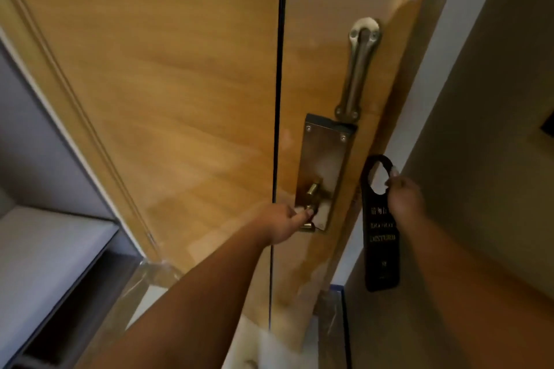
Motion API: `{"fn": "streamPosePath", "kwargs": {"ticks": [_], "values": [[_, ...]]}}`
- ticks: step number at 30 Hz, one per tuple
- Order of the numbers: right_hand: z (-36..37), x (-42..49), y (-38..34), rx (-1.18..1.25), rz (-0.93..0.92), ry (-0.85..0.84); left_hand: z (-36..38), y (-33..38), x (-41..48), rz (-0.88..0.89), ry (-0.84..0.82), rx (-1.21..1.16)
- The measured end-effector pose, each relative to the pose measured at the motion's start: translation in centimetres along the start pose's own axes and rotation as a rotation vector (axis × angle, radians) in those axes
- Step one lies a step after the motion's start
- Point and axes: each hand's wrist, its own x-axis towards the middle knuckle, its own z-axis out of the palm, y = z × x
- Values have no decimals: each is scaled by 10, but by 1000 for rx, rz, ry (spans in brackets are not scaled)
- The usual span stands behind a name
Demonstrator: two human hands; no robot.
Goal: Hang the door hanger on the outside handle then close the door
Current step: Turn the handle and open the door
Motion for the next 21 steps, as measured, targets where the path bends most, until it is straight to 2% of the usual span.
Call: {"fn": "streamPosePath", "kwargs": {"ticks": [5, 9, 13, 17, 21], "values": [[2, -56, 12, 48, -17, -185, -14, -4, -83, -18, 81, 441], [22, -95, 1, 92, -84, -288, -23, -19, -154, -98, 38, 448], [55, -128, -14, 102, -104, -454, -38, -36, -227, -148, -4, 623], [90, -172, -30, 113, -101, -627, -42, -59, -299, -265, 108, 543], [125, -225, -47, 105, -119, -775, -48, -90, -370, -311, 105, 723]]}}
